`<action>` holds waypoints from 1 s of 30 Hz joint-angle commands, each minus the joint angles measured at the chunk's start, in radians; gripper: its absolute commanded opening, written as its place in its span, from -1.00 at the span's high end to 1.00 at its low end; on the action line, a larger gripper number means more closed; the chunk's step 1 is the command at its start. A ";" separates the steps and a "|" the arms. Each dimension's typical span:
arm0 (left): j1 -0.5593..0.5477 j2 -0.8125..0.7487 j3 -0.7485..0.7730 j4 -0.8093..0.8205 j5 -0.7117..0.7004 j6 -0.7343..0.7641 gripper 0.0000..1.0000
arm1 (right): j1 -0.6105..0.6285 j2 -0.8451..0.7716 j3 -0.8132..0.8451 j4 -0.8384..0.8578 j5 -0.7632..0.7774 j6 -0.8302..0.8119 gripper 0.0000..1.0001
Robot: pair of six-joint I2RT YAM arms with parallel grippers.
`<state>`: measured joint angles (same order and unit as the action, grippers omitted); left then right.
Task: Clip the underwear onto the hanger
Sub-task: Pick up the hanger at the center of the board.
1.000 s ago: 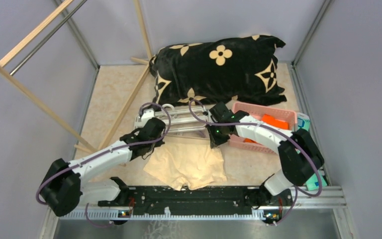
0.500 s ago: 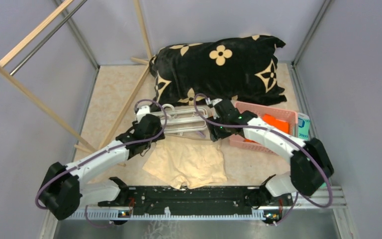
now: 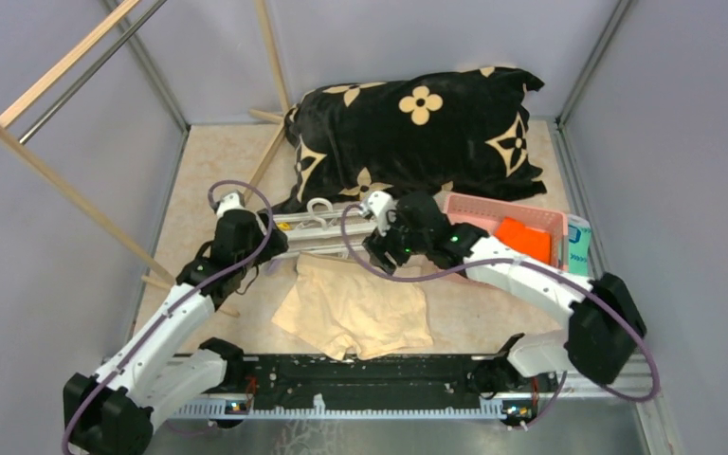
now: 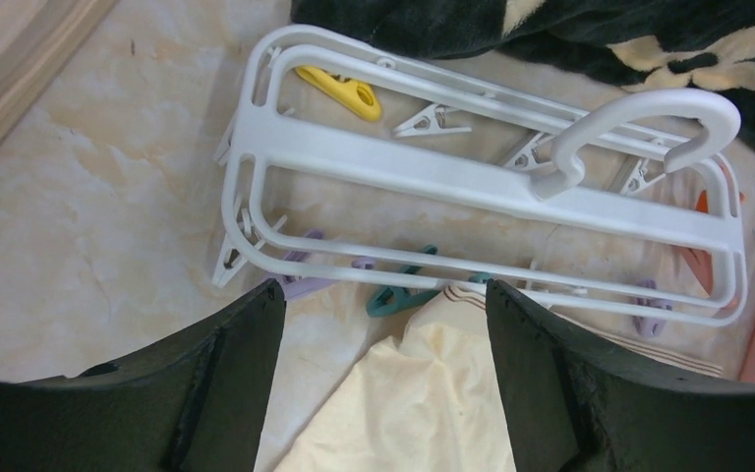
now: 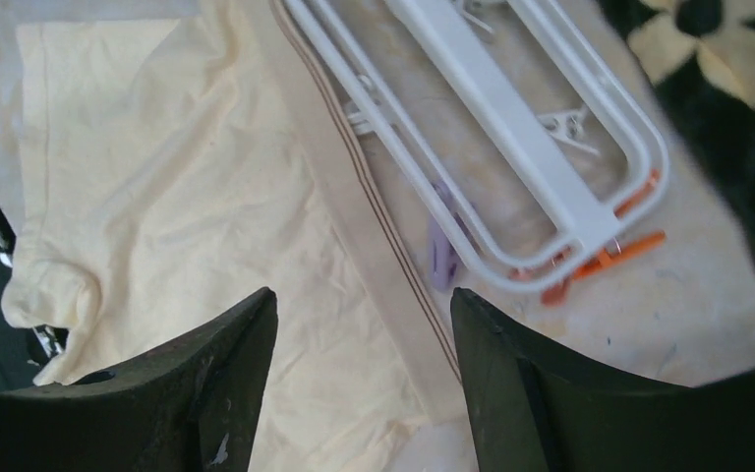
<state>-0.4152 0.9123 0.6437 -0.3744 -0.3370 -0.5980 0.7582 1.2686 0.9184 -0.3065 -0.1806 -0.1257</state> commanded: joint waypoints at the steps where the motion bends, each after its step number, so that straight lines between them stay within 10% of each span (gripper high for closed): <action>1: 0.038 -0.054 -0.037 -0.036 0.135 -0.055 -0.60 | 0.047 0.116 0.095 0.114 -0.081 -0.258 -0.31; 30: 0.078 -0.049 -0.104 0.031 0.267 -0.009 -0.65 | 0.119 0.633 0.412 0.042 0.134 -0.568 -0.15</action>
<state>-0.3504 0.8722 0.5339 -0.3599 -0.0811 -0.6254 0.8734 1.8755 1.2808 -0.2737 -0.0803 -0.6617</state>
